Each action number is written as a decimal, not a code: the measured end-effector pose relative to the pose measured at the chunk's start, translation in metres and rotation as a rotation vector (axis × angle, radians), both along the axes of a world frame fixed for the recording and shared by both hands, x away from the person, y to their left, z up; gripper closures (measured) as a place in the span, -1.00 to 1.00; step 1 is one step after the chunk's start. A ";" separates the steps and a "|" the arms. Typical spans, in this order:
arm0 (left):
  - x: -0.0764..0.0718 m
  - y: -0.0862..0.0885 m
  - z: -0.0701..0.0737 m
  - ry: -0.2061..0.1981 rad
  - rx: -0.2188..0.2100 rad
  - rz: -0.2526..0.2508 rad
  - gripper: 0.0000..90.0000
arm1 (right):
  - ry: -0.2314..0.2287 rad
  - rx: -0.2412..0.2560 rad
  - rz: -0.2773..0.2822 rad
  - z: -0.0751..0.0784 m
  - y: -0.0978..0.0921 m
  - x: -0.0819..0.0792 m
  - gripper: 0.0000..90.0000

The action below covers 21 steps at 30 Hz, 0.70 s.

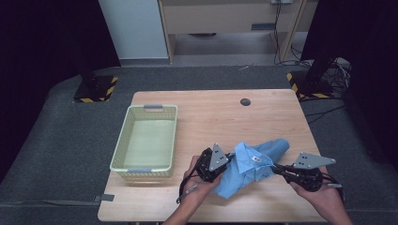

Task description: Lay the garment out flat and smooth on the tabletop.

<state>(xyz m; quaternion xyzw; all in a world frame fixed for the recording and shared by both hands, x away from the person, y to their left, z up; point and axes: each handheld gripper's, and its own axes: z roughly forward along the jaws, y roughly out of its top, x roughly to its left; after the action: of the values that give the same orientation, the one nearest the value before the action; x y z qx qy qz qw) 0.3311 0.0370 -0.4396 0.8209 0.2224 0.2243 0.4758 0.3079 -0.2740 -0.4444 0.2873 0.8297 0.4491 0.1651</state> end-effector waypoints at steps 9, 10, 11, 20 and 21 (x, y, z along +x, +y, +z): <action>-0.006 0.009 0.029 -0.036 -0.062 0.005 0.99 | -0.044 -0.050 0.016 0.047 0.008 -0.007 0.92; -0.006 0.011 0.032 -0.040 -0.066 0.009 0.99 | -0.047 -0.052 0.019 0.050 0.009 -0.008 0.92; -0.005 0.013 0.034 -0.042 -0.073 0.012 0.99 | -0.049 -0.050 0.022 0.054 0.010 -0.009 0.92; 0.015 0.015 -0.006 0.051 0.049 0.069 0.99 | -0.018 -0.088 -0.008 0.042 0.024 0.019 0.90; 0.019 0.016 -0.015 0.069 0.073 0.079 0.99 | -0.010 -0.088 -0.017 0.037 0.026 0.023 0.88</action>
<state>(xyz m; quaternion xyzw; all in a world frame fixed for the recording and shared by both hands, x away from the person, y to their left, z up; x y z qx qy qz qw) 0.3496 0.0525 -0.4545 0.8354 0.2627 0.2225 0.4284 0.3313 -0.2481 -0.4076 0.2846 0.8454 0.4122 0.1855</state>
